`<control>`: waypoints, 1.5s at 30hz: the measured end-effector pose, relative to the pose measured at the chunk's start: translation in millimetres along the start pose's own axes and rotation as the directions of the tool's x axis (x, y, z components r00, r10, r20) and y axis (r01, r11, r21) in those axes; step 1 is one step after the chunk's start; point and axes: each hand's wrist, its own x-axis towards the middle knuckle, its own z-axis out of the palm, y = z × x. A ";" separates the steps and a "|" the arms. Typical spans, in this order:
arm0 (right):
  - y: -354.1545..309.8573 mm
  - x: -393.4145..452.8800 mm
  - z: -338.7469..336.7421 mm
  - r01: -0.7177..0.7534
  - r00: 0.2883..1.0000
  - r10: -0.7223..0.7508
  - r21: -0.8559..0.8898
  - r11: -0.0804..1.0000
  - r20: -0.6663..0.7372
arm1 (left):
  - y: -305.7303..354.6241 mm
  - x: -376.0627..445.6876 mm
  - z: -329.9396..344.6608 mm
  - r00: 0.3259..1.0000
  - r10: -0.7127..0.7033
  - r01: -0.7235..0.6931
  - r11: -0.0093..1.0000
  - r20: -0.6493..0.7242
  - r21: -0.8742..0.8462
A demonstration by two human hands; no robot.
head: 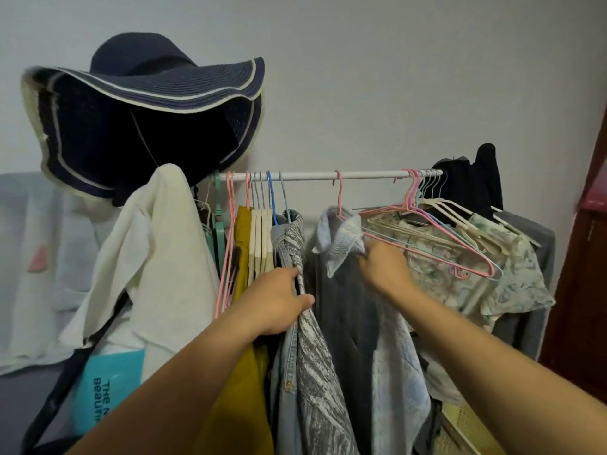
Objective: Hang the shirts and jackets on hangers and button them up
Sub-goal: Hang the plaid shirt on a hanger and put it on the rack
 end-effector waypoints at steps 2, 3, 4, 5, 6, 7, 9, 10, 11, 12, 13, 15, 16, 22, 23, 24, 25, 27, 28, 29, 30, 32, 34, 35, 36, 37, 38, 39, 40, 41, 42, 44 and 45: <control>-28.2 -5.9 0.5 0.038 0.999 -0.038 0.031 0.999 0.021 | -2.4 3.5 1.0 1.000 0.002 -0.002 1.000 -0.002 -0.013; -44.8 -10.3 2.1 0.073 0.997 -0.075 0.048 0.996 0.032 | -3.7 5.1 1.7 1.000 0.002 -0.002 1.000 -0.005 -0.015; -60.3 -15.1 6.1 0.103 0.994 -0.106 0.071 0.992 0.038 | -4.7 6.5 2.1 1.000 0.002 -0.002 1.000 -0.009 -0.016; -72.7 -18.7 11.6 0.117 0.992 -0.122 0.105 0.988 0.042 | -5.3 7.9 2.0 1.000 0.001 -0.001 1.000 -0.010 -0.010; -80.1 -20.9 17.1 0.105 0.992 -0.113 0.142 0.984 0.051 | -5.5 9.1 1.8 1.000 -0.001 0.001 1.000 -0.009 0.001; -84.1 -22.7 21.3 0.086 0.994 -0.098 0.174 0.981 0.058 | -4.9 9.8 1.4 1.000 -0.002 0.002 1.000 -0.007 0.017; -81.6 -23.3 25.2 0.076 0.988 -0.102 0.214 0.974 0.117 | -2.5 9.9 1.3 1.000 0.012 -0.011 0.998 -0.016 0.057; -78.1 -24.1 22.7 0.081 0.975 -0.127 0.236 0.968 0.183 | -1.0 8.8 1.0 0.999 0.032 -0.030 0.996 -0.021 0.086; -74.0 -25.8 17.9 0.091 0.953 -0.161 0.265 0.960 0.256 | 0.5 7.5 0.9 0.998 0.056 -0.053 0.991 -0.023 0.120; -68.3 -27.9 11.4 0.100 0.923 -0.201 0.301 0.948 0.327 | 1.5 6.5 0.5 0.997 0.078 -0.073 0.986 -0.025 0.152; -60.2 -30.5 4.3 0.110 0.893 -0.241 0.336 0.935 0.380 | 1.7 5.6 -0.5 0.995 0.090 -0.082 0.981 -0.035 0.177; -34.9 -35.0 -9.1 0.144 0.883 -0.279 0.346 0.927 0.379 | 2.1 2.3 -3.4 0.989 0.106 -0.079 0.970 -0.106 0.231; -16.5 -35.0 -12.6 0.153 0.904 -0.260 0.311 0.938 0.339 | 2.7 0.6 -3.6 0.981 0.116 -0.071 0.960 -0.156 0.270; 131.4 1.2 -10.4 -0.095 0.994 0.100 -0.110 0.989 0.048 | 17.3 -5.3 15.7 0.905 0.247 0.032 0.773 -0.346 0.634; 149.6 9.1 -16.5 -0.151 0.987 0.143 -0.139 0.979 -0.070 | 15.8 -1.3 17.6 0.879 0.293 0.021 0.764 -0.376 0.645; 164.5 16.8 -24.2 -0.207 0.967 0.174 -0.173 0.963 -0.185 | 13.6 4.3 19.6 0.849 0.350 -0.013 0.764 -0.397 0.646; 176.7 24.9 -31.7 -0.259 0.946 0.203 -0.212 0.942 -0.254 | 10.7 11.3 21.9 0.821 0.403 -0.057 0.762 -0.404 0.646; 192.9 38.4 -41.1 -0.307 0.943 0.241 -0.315 0.898 -0.232 | 4.2 24.5 28.1 0.787 0.465 -0.145 0.778 -0.405 0.611; 198.0 43.5 -43.0 -0.301 0.950 0.246 -0.361 0.883 -0.189 | 2.4 28.0 30.9 0.786 0.458 -0.179 0.812 -0.416 0.556; 203.1 48.1 -41.0 -0.291 0.956 0.252 -0.392 0.873 -0.150 | 1.6 30.1 32.7 0.790 0.437 -0.205 0.849 -0.429 0.487; 206.7 51.1 -38.5 -0.286 0.958 0.261 -0.414 0.864 -0.117 | 1.0 31.5 34.4 0.792 0.420 -0.226 0.876 -0.443 0.426; 208.3 53.4 -33.3 -0.275 0.960 0.270 -0.439 0.855 -0.075 | -2.2 34.1 39.1 0.777 0.412 -0.254 0.897 -0.476 0.361; 206.9 53.1 -28.9 -0.297 0.954 0.283 -0.434 0.850 -0.098 | -3.8 36.6 40.8 0.769 0.408 -0.263 0.904 -0.493 0.338; 205.3 52.1 -28.1 -0.304 0.952 0.282 -0.440 0.845 -0.117 | -4.3 38.0 41.3 0.770 0.405 -0.262 0.905 -0.494 0.335; 203.9 50.5 -27.3 -0.301 0.954 0.267 -0.456 0.838 -0.139 | -4.8 39.2 41.6 0.771 0.404 -0.258 0.905 -0.492 0.337; 203.1 48.7 -26.7 -0.293 0.956 0.248 -0.476 0.829 -0.155 | -5.1 39.9 42.0 0.773 0.401 -0.254 0.905 -0.491 0.341; 202.0 47.2 -26.5 -0.278 0.960 0.227 -0.494 0.824 -0.162 | -5.3 40.1 42.3 0.776 0.398 -0.249 0.906 -0.490 0.342; 200.2 46.4 -26.5 -0.250 0.968 0.198 -0.508 0.824 -0.155 | -5.2 40.2 42.4 0.779 0.393 -0.247 0.908 -0.489 0.338; 196.8 46.4 -26.6 -0.223 0.974 0.175 -0.511 0.830 -0.142 | -4.4 40.1 42.0 0.783 0.386 -0.246 0.912 -0.487 0.327; 192.7 47.2 -26.7 -0.211 0.977 0.168 -0.491 0.845 -0.129 | -3.2 39.8 41.5 0.789 0.375 -0.246 0.919 -0.486 0.309; 187.5 47.9 -26.0 -0.219 0.975 0.181 -0.445 0.868 -0.128 | -2.1 39.5 41.4 0.795 0.365 -0.247 0.924 -0.485 0.291; 177.5 49.7 -22.3 -0.257 0.963 0.212 -0.319 0.912 -0.167 | -1.4 39.3 41.7 0.799 0.360 -0.249 0.927 -0.483 0.280; 172.1 49.7 -20.3 -0.256 0.959 0.208 -0.279 0.926 -0.192 | -1.6 38.6 41.8 0.798 0.364 -0.249 0.925 -0.480 0.287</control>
